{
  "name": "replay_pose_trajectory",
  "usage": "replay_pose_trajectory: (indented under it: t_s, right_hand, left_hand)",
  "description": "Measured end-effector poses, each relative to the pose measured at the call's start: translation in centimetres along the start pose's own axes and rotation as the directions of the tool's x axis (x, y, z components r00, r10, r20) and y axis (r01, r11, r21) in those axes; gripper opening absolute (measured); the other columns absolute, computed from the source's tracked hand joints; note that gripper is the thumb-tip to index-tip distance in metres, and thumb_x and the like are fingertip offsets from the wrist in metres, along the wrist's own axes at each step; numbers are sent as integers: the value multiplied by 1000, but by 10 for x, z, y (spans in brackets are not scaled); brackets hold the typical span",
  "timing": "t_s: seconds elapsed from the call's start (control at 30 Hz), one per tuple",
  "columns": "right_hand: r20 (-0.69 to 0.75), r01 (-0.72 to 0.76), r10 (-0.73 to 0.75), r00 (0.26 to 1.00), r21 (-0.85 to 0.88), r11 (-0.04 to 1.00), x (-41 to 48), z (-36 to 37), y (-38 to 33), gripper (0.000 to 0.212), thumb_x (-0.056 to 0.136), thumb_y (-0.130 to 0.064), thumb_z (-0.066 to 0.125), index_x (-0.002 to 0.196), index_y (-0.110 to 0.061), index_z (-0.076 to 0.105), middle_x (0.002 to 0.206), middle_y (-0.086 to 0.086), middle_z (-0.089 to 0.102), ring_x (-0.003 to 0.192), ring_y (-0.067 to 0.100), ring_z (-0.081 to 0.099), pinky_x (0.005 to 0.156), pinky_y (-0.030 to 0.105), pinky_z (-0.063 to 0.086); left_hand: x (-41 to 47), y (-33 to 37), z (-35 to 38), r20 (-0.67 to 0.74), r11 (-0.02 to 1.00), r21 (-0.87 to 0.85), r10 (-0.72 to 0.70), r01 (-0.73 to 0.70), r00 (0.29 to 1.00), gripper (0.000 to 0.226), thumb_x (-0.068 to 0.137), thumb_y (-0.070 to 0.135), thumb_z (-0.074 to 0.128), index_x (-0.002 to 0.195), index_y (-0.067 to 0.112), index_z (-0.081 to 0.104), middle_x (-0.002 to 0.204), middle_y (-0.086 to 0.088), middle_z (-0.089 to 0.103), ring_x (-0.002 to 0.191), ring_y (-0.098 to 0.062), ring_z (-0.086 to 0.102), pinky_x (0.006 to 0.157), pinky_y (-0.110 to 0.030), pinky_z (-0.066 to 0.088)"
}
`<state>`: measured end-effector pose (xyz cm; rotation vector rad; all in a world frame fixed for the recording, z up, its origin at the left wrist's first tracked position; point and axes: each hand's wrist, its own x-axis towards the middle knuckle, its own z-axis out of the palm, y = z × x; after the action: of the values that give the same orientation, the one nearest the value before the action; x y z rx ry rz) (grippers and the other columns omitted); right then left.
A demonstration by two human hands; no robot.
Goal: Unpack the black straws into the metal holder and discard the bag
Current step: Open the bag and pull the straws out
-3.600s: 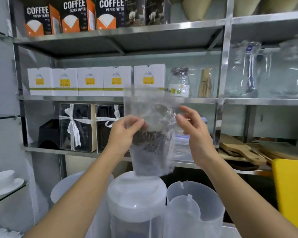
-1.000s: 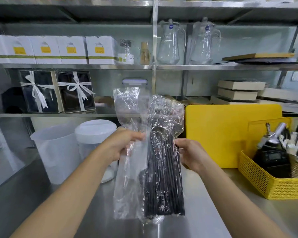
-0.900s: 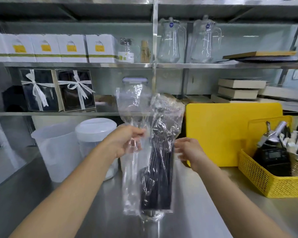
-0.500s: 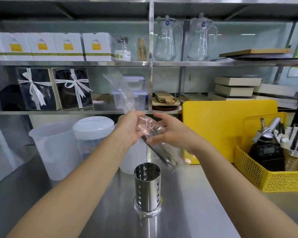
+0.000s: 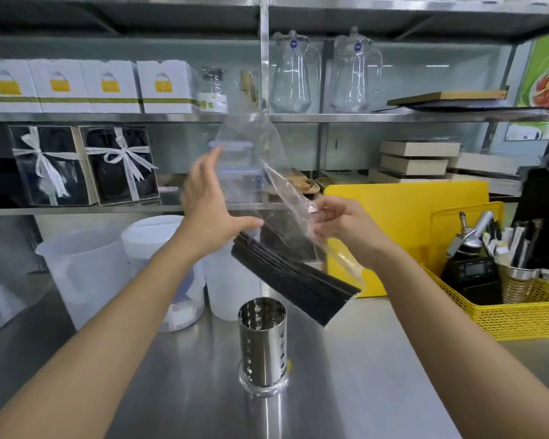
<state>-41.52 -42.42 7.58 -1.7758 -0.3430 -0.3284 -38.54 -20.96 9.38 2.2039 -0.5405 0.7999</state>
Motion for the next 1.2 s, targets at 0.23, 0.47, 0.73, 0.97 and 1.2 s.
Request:
replay_pose_trajectory:
  t_s: [0.23, 0.47, 0.73, 0.97, 1.2]
  right_hand:
    - [208, -32, 36, 977, -24, 999, -4, 0, 13, 34, 76, 19, 50, 78, -13, 62, 71, 7, 60, 67, 18, 55, 66, 29, 43]
    - [196, -55, 78, 978, -117, 992, -11, -1, 13, 18, 84, -8, 61, 101, -12, 65, 88, 6, 68, 80, 14, 65, 70, 21, 54]
    - [142, -218, 171, 975, 474, 853, -26, -41, 59, 35, 90, -26, 54, 123, -17, 57, 113, 6, 68, 113, 27, 58, 86, 37, 55]
    - [69, -237, 228, 971, 198, 951, -30, -14, 67, 34, 77, 1, 67, 109, -9, 64, 101, -1, 72, 98, 11, 64, 83, 24, 47]
    - [-126, -147, 234, 964, 479, 865, -28, -1, 81, 14, 62, -14, 73, 74, -7, 70, 69, 2, 71, 71, 14, 63, 71, 25, 47]
  left_hand:
    - [-1, 16, 13, 271, 597, 542, 543, -592, 795, 105, 58, 51, 77, 143, 33, 18, 154, -5, 20, 144, -22, 4, 109, -42, -18]
    - [-2, 20, 19, 361, 758, 424, 361, -496, 860, 12, 87, 23, 56, 92, 25, 67, 74, 8, 64, 92, -12, 58, 108, -34, -10]
    - [11, 3, 9, 364, 956, 269, 13, -118, 931, 10, 80, 34, 67, 86, 27, 63, 65, 12, 51, 94, -14, 30, 112, -37, 10]
    - [11, 3, 16, 319, 976, 214, -35, -36, 947, 20, 78, 36, 69, 92, 22, 66, 72, 13, 52, 94, -14, 25, 105, -36, 14]
    - [10, -6, 12, 113, 951, 266, 131, -157, 985, 68, 69, 49, 72, 129, 33, 42, 143, 0, 36, 135, -20, 24, 113, -44, 3]
